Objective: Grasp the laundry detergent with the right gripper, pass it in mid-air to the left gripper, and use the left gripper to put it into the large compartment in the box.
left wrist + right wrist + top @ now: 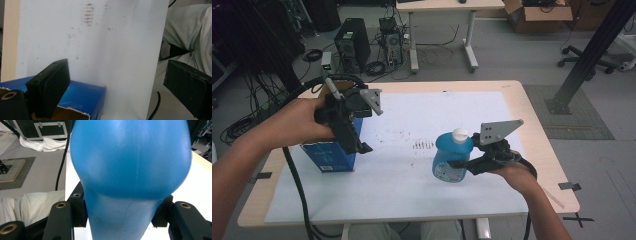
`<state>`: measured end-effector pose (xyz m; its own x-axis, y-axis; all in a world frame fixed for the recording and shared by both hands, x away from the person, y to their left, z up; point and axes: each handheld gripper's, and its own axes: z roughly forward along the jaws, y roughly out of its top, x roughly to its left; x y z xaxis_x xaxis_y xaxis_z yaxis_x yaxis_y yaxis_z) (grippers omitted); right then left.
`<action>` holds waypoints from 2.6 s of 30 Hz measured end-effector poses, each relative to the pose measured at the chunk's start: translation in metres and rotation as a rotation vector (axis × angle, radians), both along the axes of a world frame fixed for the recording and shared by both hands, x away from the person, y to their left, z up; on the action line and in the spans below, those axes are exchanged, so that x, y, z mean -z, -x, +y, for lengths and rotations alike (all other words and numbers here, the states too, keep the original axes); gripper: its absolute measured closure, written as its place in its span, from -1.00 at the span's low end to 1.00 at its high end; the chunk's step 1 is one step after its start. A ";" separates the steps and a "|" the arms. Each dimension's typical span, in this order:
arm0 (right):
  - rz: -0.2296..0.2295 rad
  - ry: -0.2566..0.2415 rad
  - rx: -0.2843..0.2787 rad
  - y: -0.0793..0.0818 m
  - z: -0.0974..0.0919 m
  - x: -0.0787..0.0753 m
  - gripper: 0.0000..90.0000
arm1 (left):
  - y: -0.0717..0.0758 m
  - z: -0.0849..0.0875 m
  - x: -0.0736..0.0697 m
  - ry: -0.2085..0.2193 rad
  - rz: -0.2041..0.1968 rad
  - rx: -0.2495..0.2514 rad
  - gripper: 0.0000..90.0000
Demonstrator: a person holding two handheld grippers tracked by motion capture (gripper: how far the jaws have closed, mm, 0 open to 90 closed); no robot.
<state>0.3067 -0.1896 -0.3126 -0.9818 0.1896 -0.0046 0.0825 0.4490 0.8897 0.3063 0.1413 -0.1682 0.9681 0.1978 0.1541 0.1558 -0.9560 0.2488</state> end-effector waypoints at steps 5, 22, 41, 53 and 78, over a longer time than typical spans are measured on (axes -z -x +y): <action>-0.004 0.008 -0.004 -0.001 -0.007 -0.012 -0.02 | -0.002 -0.011 -0.003 0.003 -0.001 0.014 -0.84; -0.007 0.033 -0.062 -0.006 -0.004 -0.035 -0.02 | -0.010 -0.042 -0.015 -0.006 0.024 0.067 -0.85; -0.006 0.029 -0.143 -0.021 0.029 -0.035 -0.02 | -0.016 -0.067 -0.017 -0.026 0.038 0.107 -0.85; -0.012 0.032 -0.174 -0.026 0.043 -0.035 -0.02 | -0.016 -0.077 -0.016 -0.035 0.051 0.135 -0.85; -0.006 0.049 -0.231 -0.034 0.071 -0.030 -0.02 | -0.020 -0.098 -0.013 -0.042 0.057 0.168 -0.85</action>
